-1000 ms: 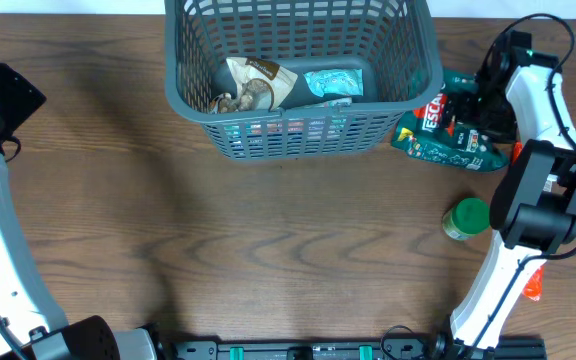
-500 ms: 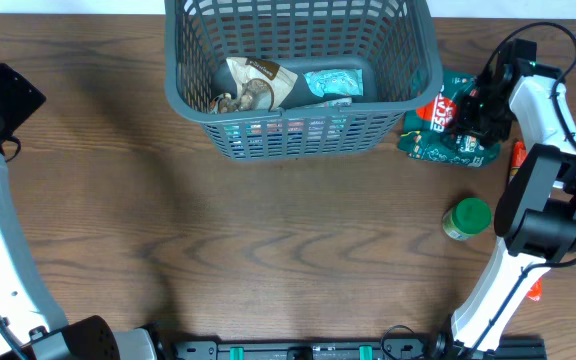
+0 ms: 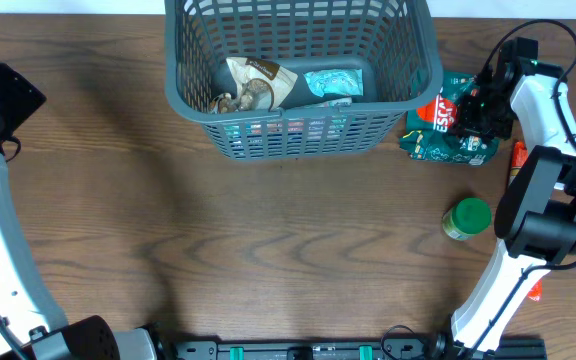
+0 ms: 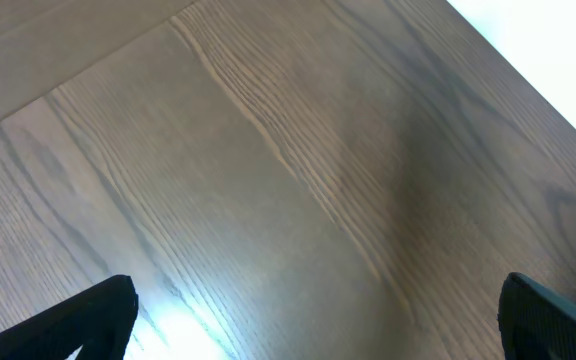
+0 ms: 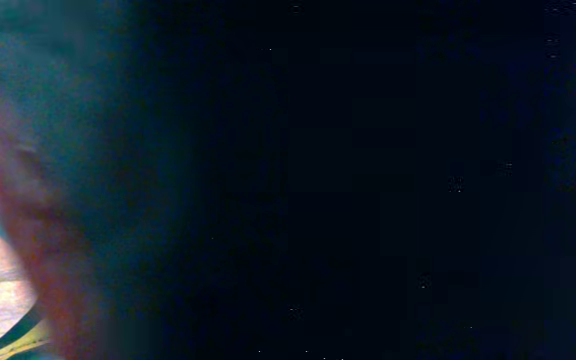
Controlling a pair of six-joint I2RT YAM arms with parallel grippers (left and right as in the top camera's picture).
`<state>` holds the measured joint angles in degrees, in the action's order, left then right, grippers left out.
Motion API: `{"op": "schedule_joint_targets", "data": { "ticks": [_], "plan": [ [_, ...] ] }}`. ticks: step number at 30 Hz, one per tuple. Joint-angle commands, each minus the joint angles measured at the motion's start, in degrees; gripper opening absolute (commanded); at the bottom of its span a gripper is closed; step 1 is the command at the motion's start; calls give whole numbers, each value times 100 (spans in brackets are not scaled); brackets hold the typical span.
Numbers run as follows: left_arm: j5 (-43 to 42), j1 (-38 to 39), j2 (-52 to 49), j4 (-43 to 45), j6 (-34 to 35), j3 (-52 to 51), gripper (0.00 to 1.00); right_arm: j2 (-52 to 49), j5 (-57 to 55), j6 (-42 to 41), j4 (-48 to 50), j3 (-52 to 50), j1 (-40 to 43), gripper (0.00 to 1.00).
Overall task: Pack container
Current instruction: 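Lower the right gripper onto the Nescafé pouch and grasp it, then lift the Nescafé pouch with the right gripper and carry it over the basket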
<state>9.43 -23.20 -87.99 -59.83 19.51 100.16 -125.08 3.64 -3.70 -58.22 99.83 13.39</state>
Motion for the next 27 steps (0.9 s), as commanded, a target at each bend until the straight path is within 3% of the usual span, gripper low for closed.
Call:
{"op": "schedule_joint_targets", "data": {
  "ticks": [1,27],
  "plan": [
    [70,-24,7,-15,33,-17,99,-605,-341,-55,-310,-323,-61,1],
    [70,-24,7,-15,33,-17,99,79,-782,-232,-2153,3193,24,1]
  ]
}}
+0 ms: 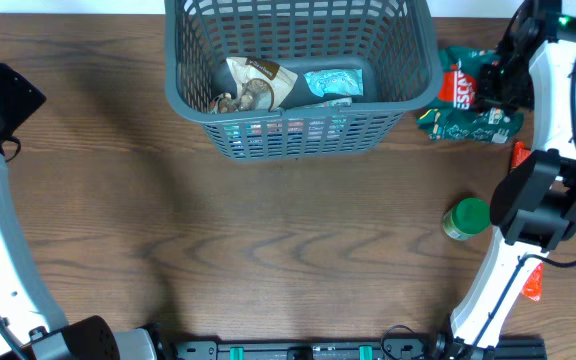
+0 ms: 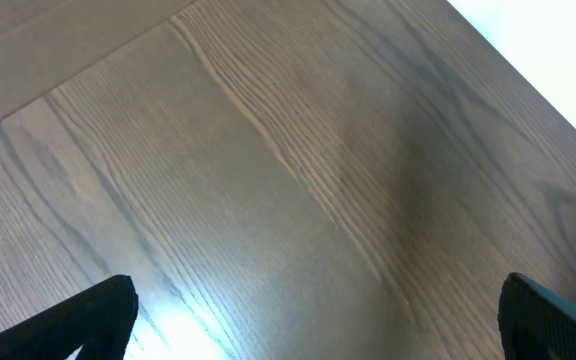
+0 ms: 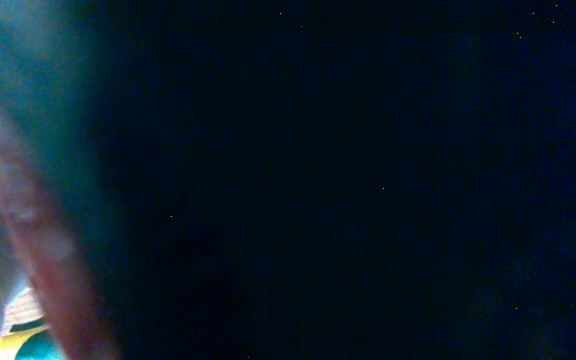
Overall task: Pack container
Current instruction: 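Lift the Nescafé pouch with the right gripper and carry it over the basket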
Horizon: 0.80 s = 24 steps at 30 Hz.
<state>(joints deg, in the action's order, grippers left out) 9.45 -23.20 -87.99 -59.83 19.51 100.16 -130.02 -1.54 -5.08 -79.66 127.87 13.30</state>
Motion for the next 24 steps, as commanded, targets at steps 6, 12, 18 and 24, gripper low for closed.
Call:
{"op": "schedule_joint_targets", "data": {
  "ticks": [6,12,18,24],
  "plan": [
    [68,-24,7,-15,33,-17,99,1126,-643,-221,26,688,35,1],
    [68,-24,7,-15,33,-17,99,1899,-640,-219,304,887,31,1],
    [68,-24,7,-15,33,-17,98,2837,-516,-114,787,890,-20,1],
    [68,-24,7,-15,33,-17,99,3412,466,1108,1091,890,-365,1]
  ]
}}
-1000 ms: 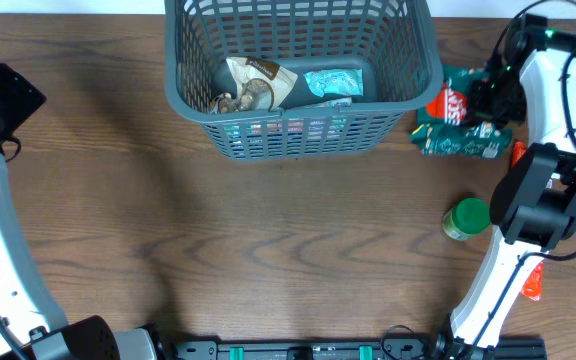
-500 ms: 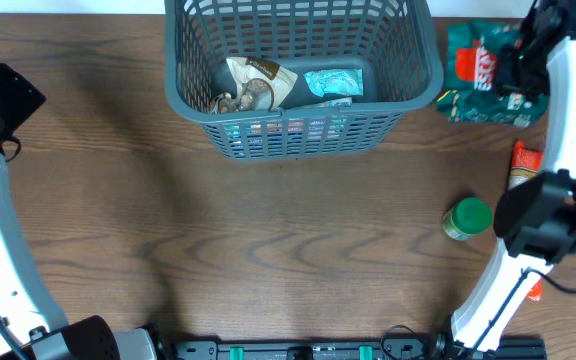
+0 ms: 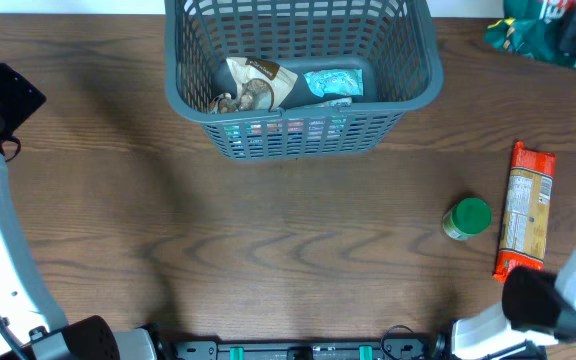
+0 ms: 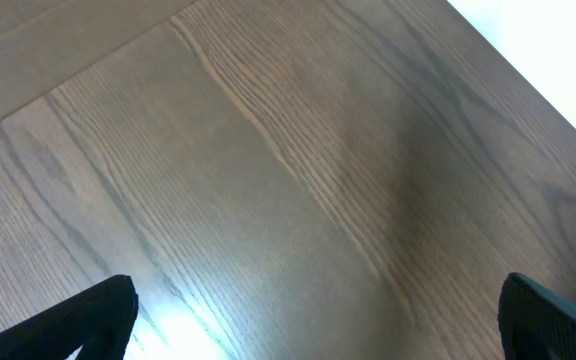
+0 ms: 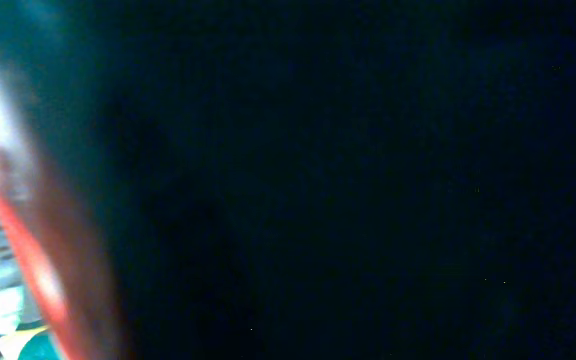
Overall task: Pack container
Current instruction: 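Lift the Nescafé pouch with the right gripper and carry it over the basket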
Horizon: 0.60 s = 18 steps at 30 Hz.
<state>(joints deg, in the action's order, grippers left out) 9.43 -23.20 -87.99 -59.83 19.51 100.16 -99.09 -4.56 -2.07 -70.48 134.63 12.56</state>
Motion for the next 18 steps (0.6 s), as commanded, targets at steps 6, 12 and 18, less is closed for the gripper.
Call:
{"op": "schedule_joint_targets", "data": {
  "ticks": [6,12,18],
  "plan": [
    [70,-24,7,-15,33,-17,99,442,953,1333,166,214,-1152,2],
    [70,-24,7,-15,33,-17,99,352,841,1456,262,214,-2011,2],
    [70,-24,7,-15,33,-17,99,136,741,1384,256,212,-2422,1]
  ]
}}
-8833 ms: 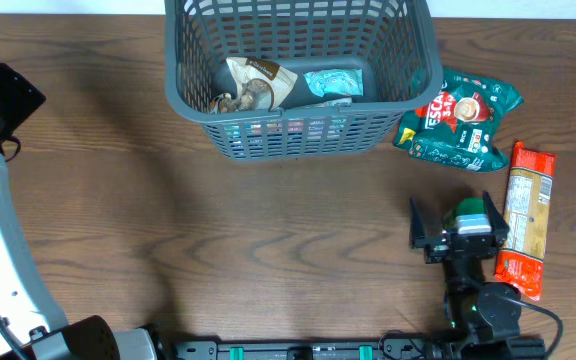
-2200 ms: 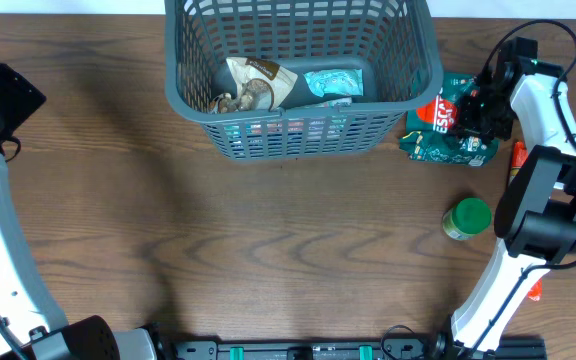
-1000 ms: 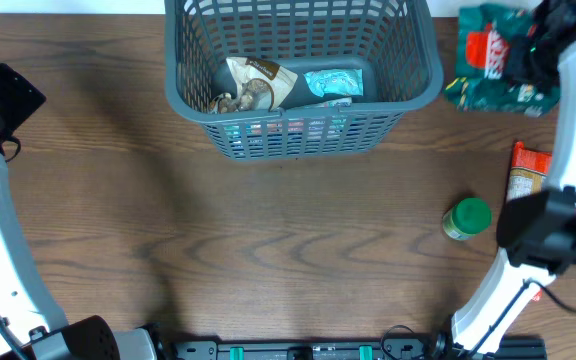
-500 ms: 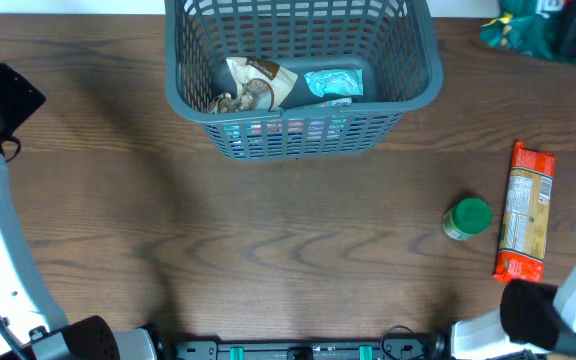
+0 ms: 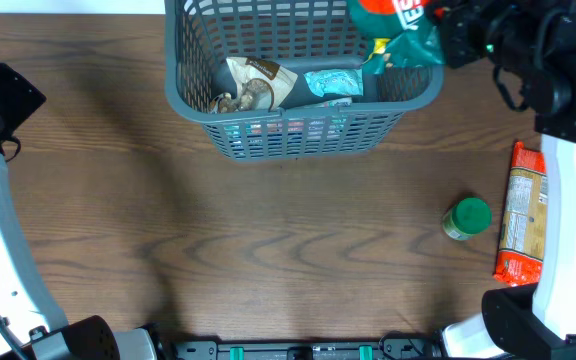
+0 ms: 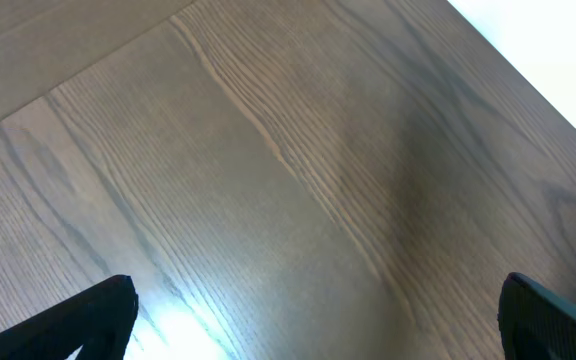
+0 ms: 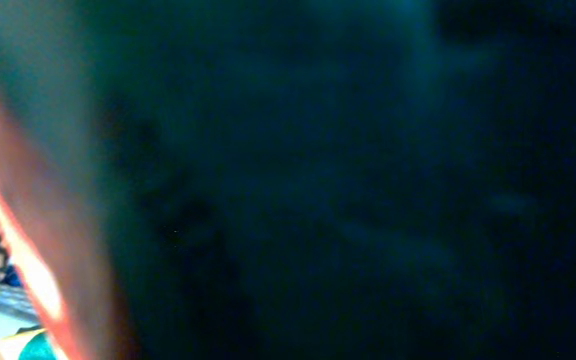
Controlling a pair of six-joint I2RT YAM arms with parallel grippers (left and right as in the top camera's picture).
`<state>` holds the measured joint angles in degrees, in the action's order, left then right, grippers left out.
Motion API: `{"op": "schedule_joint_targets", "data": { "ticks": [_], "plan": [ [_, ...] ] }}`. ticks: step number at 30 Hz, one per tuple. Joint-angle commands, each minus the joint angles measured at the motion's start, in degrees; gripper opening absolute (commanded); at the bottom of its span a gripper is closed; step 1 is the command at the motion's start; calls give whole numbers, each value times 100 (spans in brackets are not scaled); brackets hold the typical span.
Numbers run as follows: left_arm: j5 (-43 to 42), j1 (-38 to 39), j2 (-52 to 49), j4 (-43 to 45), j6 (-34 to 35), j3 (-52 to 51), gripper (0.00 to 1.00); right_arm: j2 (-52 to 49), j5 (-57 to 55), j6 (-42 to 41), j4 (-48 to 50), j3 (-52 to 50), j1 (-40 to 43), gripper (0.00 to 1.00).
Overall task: Pack container
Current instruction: 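Lift the Nescafé pouch with the right gripper and carry it over the basket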
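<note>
A grey plastic basket (image 5: 298, 135) stands at the table's far middle, with a brown-and-white packet (image 5: 253, 85) and a teal packet (image 5: 333, 82) lying inside. A green-and-red snack bag (image 5: 396, 25) hangs over the basket's right end, my right gripper (image 5: 448, 30) shut on it. The bag's dark green surface (image 7: 298, 180) fills the right wrist view and hides the fingers. My left gripper (image 6: 318, 320) stands open over bare wood at the far left; its arm shows in the overhead view.
On the table's right side stand a green-lidded jar (image 5: 467, 219) and a long orange-red packet (image 5: 523, 215). The wooden table (image 5: 268, 250) stretches in front of the basket.
My right gripper has moved left with the snack bag, from the table's far right corner to above the basket's right end. The left arm has not moved.
My right gripper was down on the snack bag beside the basket's right side. Then the bag was lifted and further back, then at the far right corner, uncovering the orange-red packet. Now it hangs over the basket. The left gripper stayed open throughout.
</note>
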<state>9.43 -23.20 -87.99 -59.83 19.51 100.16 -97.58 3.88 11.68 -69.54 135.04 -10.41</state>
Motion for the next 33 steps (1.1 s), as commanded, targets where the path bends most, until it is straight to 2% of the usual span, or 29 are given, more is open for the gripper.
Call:
{"op": "schedule_joint_targets", "data": {
  "ticks": [1,10,15,23,33],
  "plan": [
    [70,-24,7,-15,33,-17,99,-74,-127,7,153,170,-175,1],
    [70,-24,7,-15,33,-17,99,-629,-1132,-214,297,170,-850,1],
    [70,-24,7,-15,33,-17,99,-927,-1711,-638,546,170,-1182,1],
    [70,-24,7,-15,33,-17,99,-1294,-2050,-1827,479,166,-1163,1],
    [70,-24,7,-15,33,-17,99,-1797,-2079,-2002,37,164,-1163,1]
  ]
}}
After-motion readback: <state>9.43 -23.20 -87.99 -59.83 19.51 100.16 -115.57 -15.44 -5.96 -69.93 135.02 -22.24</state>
